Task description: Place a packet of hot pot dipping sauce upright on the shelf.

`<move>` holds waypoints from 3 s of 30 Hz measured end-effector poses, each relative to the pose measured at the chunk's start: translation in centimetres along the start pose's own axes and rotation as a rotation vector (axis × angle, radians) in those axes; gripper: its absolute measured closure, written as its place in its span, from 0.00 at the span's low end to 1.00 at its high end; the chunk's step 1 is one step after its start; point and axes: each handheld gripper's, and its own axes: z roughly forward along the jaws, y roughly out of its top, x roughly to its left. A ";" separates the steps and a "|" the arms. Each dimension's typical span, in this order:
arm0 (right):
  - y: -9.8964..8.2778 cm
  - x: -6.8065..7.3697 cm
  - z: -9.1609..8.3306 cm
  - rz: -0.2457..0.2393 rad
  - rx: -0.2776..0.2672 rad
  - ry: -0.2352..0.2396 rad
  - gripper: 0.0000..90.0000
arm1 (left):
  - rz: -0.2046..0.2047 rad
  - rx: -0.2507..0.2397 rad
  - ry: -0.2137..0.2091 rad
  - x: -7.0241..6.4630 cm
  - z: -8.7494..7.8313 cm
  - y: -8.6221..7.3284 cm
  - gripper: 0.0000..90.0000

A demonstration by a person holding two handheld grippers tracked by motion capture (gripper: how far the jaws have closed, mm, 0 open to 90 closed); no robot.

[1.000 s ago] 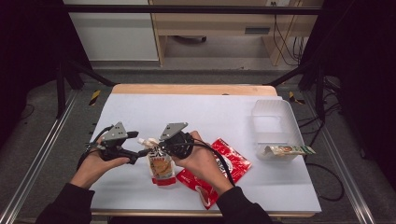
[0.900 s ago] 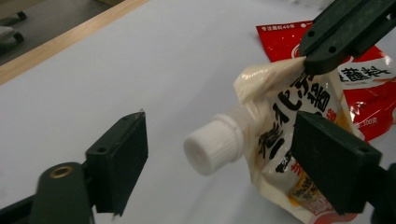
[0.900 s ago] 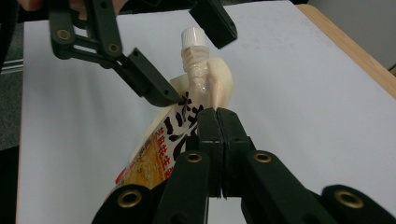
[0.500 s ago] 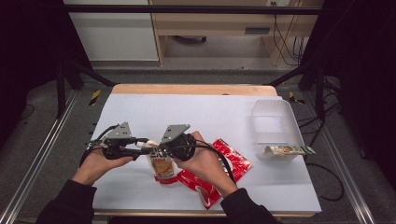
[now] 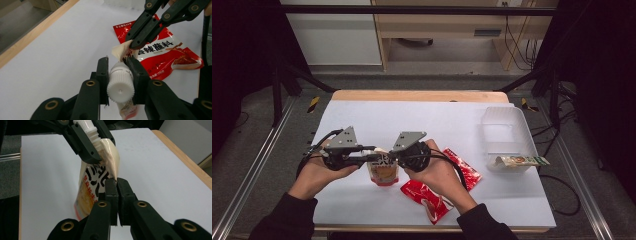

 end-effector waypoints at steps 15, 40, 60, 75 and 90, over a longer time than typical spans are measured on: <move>0.1 -0.7 -1.1 -0.031 0.032 -0.035 0.76 | 0.071 0.029 -0.004 -0.5 0.1 1.8 0.81; 2.8 -1.8 -0.1 -0.167 0.238 0.042 0.57 | 0.103 0.029 -0.004 -0.7 0.4 2.1 0.81; 3.6 -1.9 -0.2 -0.177 0.254 0.046 0.98 | 0.013 -0.071 0.044 -0.2 -0.2 1.2 0.61; 3.5 -5.0 -3.2 -0.192 0.220 -0.014 0.98 | -0.159 -0.116 0.130 -0.5 -0.4 -7.3 0.19; 1.5 -7.6 -9.3 -0.204 0.195 -0.088 0.98 | -0.288 -0.083 0.213 -0.1 0.1 -12.5 0.13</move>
